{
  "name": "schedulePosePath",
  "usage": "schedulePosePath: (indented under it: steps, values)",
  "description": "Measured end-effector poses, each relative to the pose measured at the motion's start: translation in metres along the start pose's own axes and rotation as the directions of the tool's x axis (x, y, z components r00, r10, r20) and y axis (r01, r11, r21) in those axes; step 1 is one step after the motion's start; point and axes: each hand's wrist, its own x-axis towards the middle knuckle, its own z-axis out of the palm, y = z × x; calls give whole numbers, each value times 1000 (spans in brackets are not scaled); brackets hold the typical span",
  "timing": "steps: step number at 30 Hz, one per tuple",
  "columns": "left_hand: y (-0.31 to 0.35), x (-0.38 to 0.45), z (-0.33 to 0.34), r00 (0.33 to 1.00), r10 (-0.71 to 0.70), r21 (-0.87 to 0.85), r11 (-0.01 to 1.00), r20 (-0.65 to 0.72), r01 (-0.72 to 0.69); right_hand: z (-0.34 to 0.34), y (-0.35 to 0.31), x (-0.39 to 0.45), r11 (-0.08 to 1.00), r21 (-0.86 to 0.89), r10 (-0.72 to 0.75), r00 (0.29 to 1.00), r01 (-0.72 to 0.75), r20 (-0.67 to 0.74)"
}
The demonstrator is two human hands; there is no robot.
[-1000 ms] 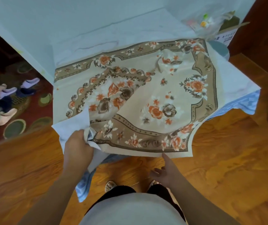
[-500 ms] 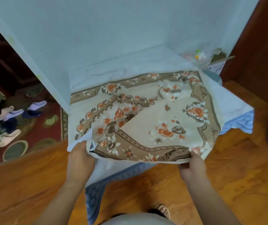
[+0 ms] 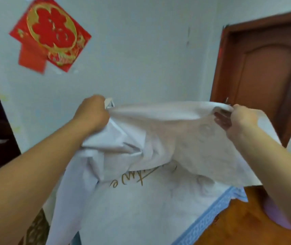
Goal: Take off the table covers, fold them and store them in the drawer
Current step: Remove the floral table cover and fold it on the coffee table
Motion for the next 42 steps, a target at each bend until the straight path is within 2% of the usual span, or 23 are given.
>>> schedulePosePath:
  steps: [4, 7, 9, 12, 15, 21, 26, 31, 37, 42]
  values:
    - [49, 27, -43, 995, 94, -62, 993, -43, -96, -4, -78, -13, 995, 7, -99, 988, 100, -119]
    - [90, 25, -61, 989, 149, -127, 981, -19, -150, -29, -134, -28, 982, -34, -190, 956, 187, -225]
    - [118, 20, -70, 981, 195, -161, 968, 10, -191, -56, -168, -39, 971, -63, -240, 936, 231, -259]
    - [162, 6, -81, 959, 282, -218, 938, 36, -268, -105, -215, -60, 930, -201, -352, 902, 308, -250]
    - [220, -17, -90, 927, 376, -276, 891, 6, -360, -163, -268, -88, 909, -218, -411, 846, 354, -339]
    - [377, -100, -92, 834, 552, -421, 756, -3, -502, -335, -357, -158, 866, -332, -500, 689, 374, -524]
    - [515, -228, -76, 730, 683, -514, 635, 24, -577, -512, -417, -230, 862, -377, -507, 582, 340, -636]
    - [645, -363, -68, 618, 785, -599, 515, 42, -614, -670, -471, -317, 839, -441, -544, 494, 318, -678]
    - [780, -480, -66, 494, 867, -669, 408, 70, -621, -805, -528, -390, 820, -466, -567, 361, 333, -740]
    - [876, -557, -63, 382, 916, -687, 355, 120, -635, -910, -557, -414, 809, -485, -567, 224, 332, -793]
